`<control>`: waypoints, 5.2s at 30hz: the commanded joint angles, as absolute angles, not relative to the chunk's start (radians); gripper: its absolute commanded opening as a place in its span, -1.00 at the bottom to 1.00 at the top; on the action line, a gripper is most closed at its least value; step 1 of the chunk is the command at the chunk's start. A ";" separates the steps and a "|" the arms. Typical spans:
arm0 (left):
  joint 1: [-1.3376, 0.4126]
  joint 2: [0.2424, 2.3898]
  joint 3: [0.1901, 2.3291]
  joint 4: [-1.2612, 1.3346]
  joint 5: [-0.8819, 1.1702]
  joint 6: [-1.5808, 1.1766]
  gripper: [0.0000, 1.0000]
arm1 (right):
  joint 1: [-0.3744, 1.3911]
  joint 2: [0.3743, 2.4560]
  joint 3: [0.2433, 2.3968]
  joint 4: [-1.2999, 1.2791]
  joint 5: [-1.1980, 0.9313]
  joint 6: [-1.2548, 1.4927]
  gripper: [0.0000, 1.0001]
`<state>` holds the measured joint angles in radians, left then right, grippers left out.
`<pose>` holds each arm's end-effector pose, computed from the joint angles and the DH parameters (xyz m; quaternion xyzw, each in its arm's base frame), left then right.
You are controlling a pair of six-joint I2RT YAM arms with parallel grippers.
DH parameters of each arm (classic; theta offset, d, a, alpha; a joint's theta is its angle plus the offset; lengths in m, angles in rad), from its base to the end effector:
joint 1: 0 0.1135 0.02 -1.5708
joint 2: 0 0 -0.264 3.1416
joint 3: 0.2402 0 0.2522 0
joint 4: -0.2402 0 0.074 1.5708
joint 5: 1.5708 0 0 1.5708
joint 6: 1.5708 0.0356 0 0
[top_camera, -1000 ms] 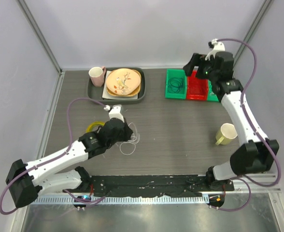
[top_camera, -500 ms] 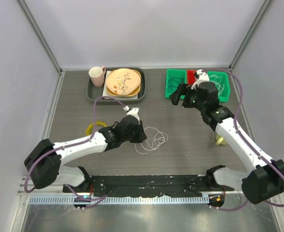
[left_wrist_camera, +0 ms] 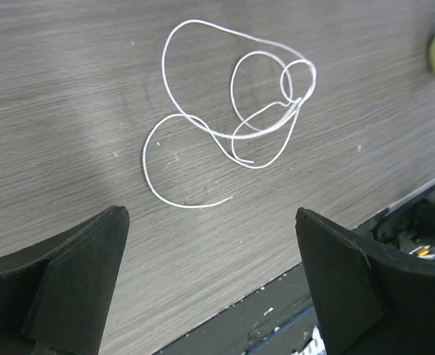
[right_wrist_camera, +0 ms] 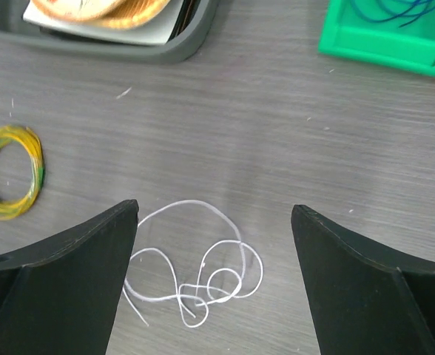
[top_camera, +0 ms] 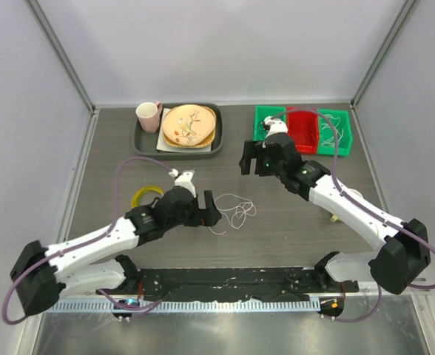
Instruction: Untangle the cables
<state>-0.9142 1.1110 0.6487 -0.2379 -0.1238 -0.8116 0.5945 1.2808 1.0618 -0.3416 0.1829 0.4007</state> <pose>0.1454 -0.1814 0.2241 0.0204 0.9052 -0.2833 0.3163 0.2430 0.1565 0.3139 -0.0403 0.8717 0.1598 0.4616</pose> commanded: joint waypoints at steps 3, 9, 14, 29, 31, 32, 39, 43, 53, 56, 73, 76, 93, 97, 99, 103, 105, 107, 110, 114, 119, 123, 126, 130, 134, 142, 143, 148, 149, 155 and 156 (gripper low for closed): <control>-0.916 0.821 0.594 -0.498 -0.360 -0.891 1.00 | 0.702 1.342 0.971 -0.371 0.233 0.408 0.80; -0.914 0.642 0.523 -0.610 -0.436 -0.948 0.99 | 0.785 1.426 0.914 -0.325 0.235 0.426 0.80; -0.914 0.577 0.483 -0.649 -0.439 -0.966 0.99 | 0.830 1.545 0.905 -0.305 0.238 0.437 0.80; -0.914 0.626 0.476 -0.640 -0.453 -0.966 1.00 | 0.862 1.684 0.891 -0.290 0.313 0.505 -0.39; -0.914 0.629 0.476 -0.634 -0.451 -0.966 1.00 | 0.862 1.662 0.899 -0.290 0.337 0.506 -0.73; -0.914 0.629 0.477 -0.634 -0.451 -0.966 1.00 | 0.862 1.649 0.902 -0.290 0.350 0.505 -0.80; -0.914 0.601 0.469 -0.617 -0.456 -0.977 1.00 | 0.856 1.465 1.017 -0.293 0.533 0.436 -0.98; -0.914 0.586 0.469 -0.595 -0.457 -0.983 1.00 | 0.774 1.365 1.109 -0.284 0.590 0.370 -0.98; -0.914 0.610 0.499 -0.551 -0.494 -0.973 1.00 | 0.393 1.311 1.426 -0.295 0.489 0.227 -0.99; -0.914 0.630 0.505 -0.529 -0.503 -0.963 0.99 | 0.292 1.351 1.557 -0.296 0.489 0.196 -0.98; -0.905 0.772 0.575 -0.502 -0.571 -0.933 0.99 | -0.112 1.772 2.235 -0.390 0.330 0.293 -0.98; -0.904 0.788 0.578 -0.496 -0.574 -0.930 0.99 | -0.137 1.781 2.287 -0.405 0.287 0.310 -0.98; -0.900 0.689 0.529 -0.557 -0.564 -0.966 1.00 | 0.376 1.643 1.936 -0.391 -0.367 0.265 -0.98; -0.900 0.589 0.506 -0.595 -0.577 -0.980 1.00 | 0.446 1.625 1.878 -0.390 -0.443 0.287 -0.98; -0.900 0.546 0.506 -0.626 -0.590 -0.988 1.00 | 0.451 1.614 1.873 -0.390 -0.431 0.295 -0.98; -0.900 0.502 0.506 -0.666 -0.609 -0.996 1.00 | 0.449 1.559 1.875 -0.391 -0.292 0.262 -0.98; -0.899 0.492 0.505 -0.670 -0.612 -0.997 1.00 | 0.451 1.516 1.871 -0.391 -0.188 0.250 -0.98; -0.900 0.486 0.505 -0.673 -0.617 -0.996 1.00 | 0.451 1.473 1.871 -0.394 -0.105 0.223 -0.98; -0.900 0.492 0.511 -0.676 -0.621 -0.996 1.00 | 0.451 1.425 1.873 -0.394 0.127 0.177 -0.98; -0.899 0.503 0.514 -0.676 -0.624 -0.994 0.99 | 0.449 1.365 1.888 -0.394 0.352 0.094 -0.98; -0.899 0.522 0.518 -0.663 -0.623 -0.993 1.00 | 0.384 1.388 1.957 -0.423 0.529 0.006 -0.99; -0.899 0.557 0.522 -0.644 -0.621 -0.991 0.99 | 0.231 1.459 2.064 -0.442 0.485 0.006 -0.99; -0.900 0.578 0.529 -0.634 -0.620 -0.989 0.99 | 0.125 1.528 2.146 -0.436 0.469 0.005 -0.99; -0.900 0.624 0.534 -0.605 -0.620 -0.983 1.00 | 0.031 1.618 2.241 -0.430 0.448 -0.040 -0.99; -0.900 0.670 0.541 -0.566 -0.611 -0.974 1.00 | -0.018 1.683 2.252 -0.422 0.437 -0.083 -0.99; -0.899 0.773 0.577 -0.515 -0.609 -0.948 1.00 | -0.150 1.770 2.215 -0.388 0.276 -0.003 -0.99; -0.899 0.796 0.580 -0.509 -0.607 -0.943 0.99 | -0.166 1.776 2.211 -0.388 0.267 0.023 -0.98; -0.893 0.856 0.598 -0.479 -0.597 -0.933 1.00 | -0.187 1.834 2.201 -0.388 0.236 0.051 -0.99; -0.891 0.862 0.601 -0.476 -0.589 -0.930 1.00 | -0.189 1.841 2.195 -0.387 0.238 0.052 -0.99; -0.876 0.903 0.603 -0.451 -0.568 -0.917 1.00 | -0.196 1.862 2.070 -0.357 0.204 0.104 -0.99; -0.871 0.905 0.603 -0.443 -0.558 -0.913 1.00 | -0.196 1.867 2.053 -0.354 0.203 0.115 -0.99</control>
<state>-0.8864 0.8959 0.5678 -0.5053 -0.5667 -0.9329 -0.1932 1.8633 2.1078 -0.4110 0.2428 0.0601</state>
